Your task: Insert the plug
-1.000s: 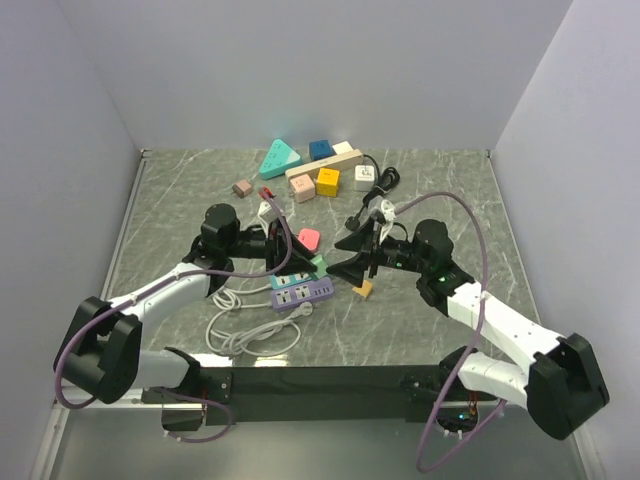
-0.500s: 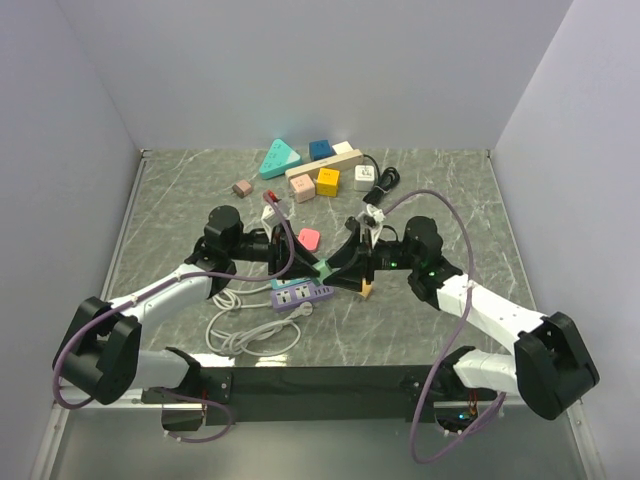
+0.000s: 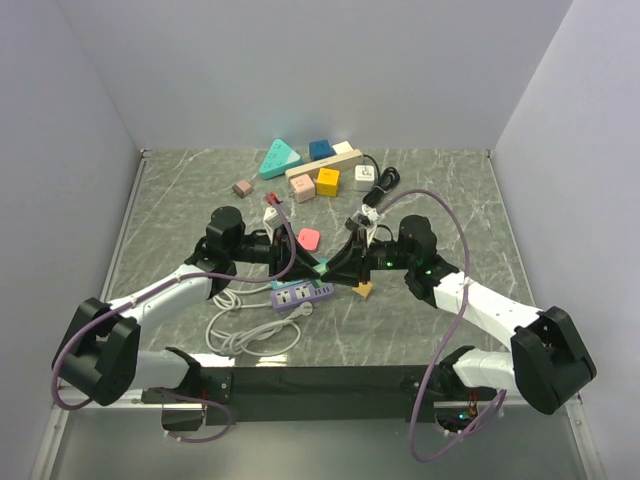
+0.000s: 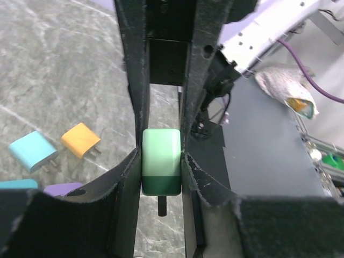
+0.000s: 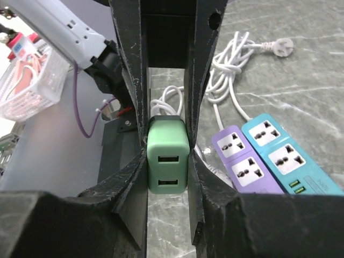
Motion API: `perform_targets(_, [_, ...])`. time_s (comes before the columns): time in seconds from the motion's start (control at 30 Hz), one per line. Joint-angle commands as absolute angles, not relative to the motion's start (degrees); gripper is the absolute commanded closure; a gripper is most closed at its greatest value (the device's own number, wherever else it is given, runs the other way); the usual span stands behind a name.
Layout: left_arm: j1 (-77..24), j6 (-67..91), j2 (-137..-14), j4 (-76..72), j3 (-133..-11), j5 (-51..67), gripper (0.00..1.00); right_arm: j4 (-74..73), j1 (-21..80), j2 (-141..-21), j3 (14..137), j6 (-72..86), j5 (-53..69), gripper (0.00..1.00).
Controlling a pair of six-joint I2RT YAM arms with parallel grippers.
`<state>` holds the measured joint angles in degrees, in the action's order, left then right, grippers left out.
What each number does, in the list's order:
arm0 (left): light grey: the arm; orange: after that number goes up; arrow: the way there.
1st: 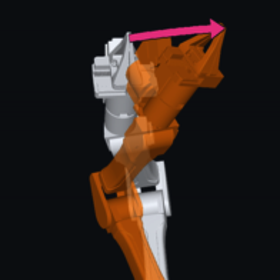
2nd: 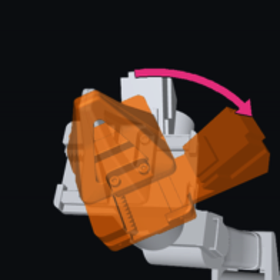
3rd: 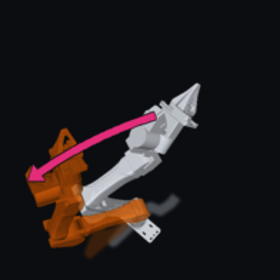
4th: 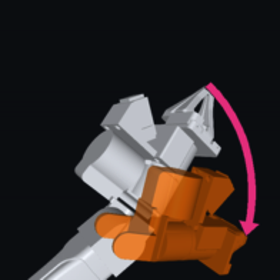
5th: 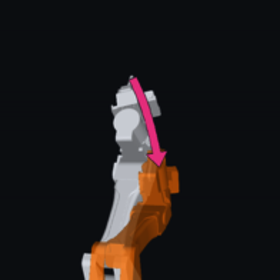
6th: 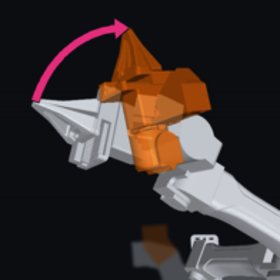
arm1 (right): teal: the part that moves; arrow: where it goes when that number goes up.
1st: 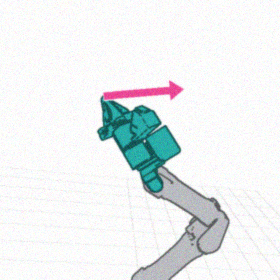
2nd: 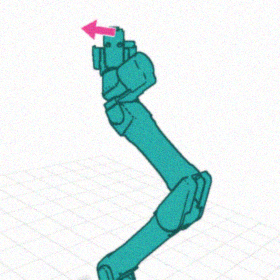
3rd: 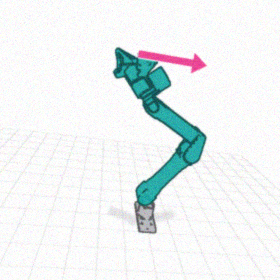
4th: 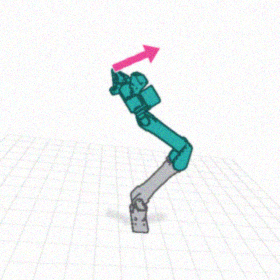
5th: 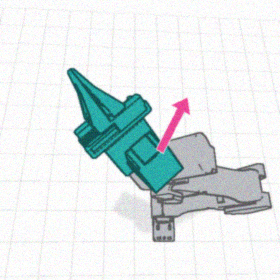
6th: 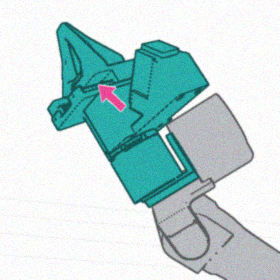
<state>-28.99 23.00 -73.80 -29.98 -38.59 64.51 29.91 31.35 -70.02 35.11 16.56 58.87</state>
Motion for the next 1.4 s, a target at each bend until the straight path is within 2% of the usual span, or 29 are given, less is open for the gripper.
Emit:
perform_targets(0.0, [-29.5, 21.2, -71.6, -28.9, -39.6, 56.4, 0.65, 26.7, 32.8, -67.2, 38.4, 13.6, 54.3, 1.0])
perform_targets(0.07, [-29.4, 20.6, -70.8, -26.9, -39.5, 53.6, 0.57, 24.0, 32.1, -66.2, 38.5, 12.7, 51.7, 1.0])
perform_targets(0.23, [-28.4, 21.9, -68.5, -27.3, -37.3, 46.6, 0.54, 21.2, 28.7, -62.4, 37.7, 12.6, 48.0, 1.0])
perform_targets(0.33, [-27.3, 22.7, -66.7, -27.9, -35.7, 43.9, 0.45, 19.1, 27.7, -61.0, 37.6, 12.4, 46.0, 1.0])
perform_targets(0.5, [-25.8, 23.3, -63.6, -25.9, -33.5, 34.9, 0.41, 14.9, 27.5, -60.3, 38.5, 11.3, 42.3, 1.0])
perform_targets(0.7, [-25.8, 27.0, -59.9, -16.5, -31.5, 12.5, 0.42, 8.7, 29.7, -64.1, 42.1, 5.6, 35.0, 1.0])
perform_targets(0.8, [-25.8, 30.8, -57.7, -14.4, -28.8, 6.4, 0.42, 4.5, 32.0, -68.7, 46.7, 3.1, 30.4, 1.0])
perform_targets(1.07, [-26.2, 35.1, -56.7, -10.5, -25.3, 2.0, 0.44, -3.9, 36.1, -77.2, 57.1, 0.7, 22.7, 1.0])
perform_targets(1.37, [-30.2, 37.8, -58.2, -6.2, -23.3, 1.1, 0.47, -3.6, 36.6, -76.8, 56.0, 1.1, 18.7, 1.0])
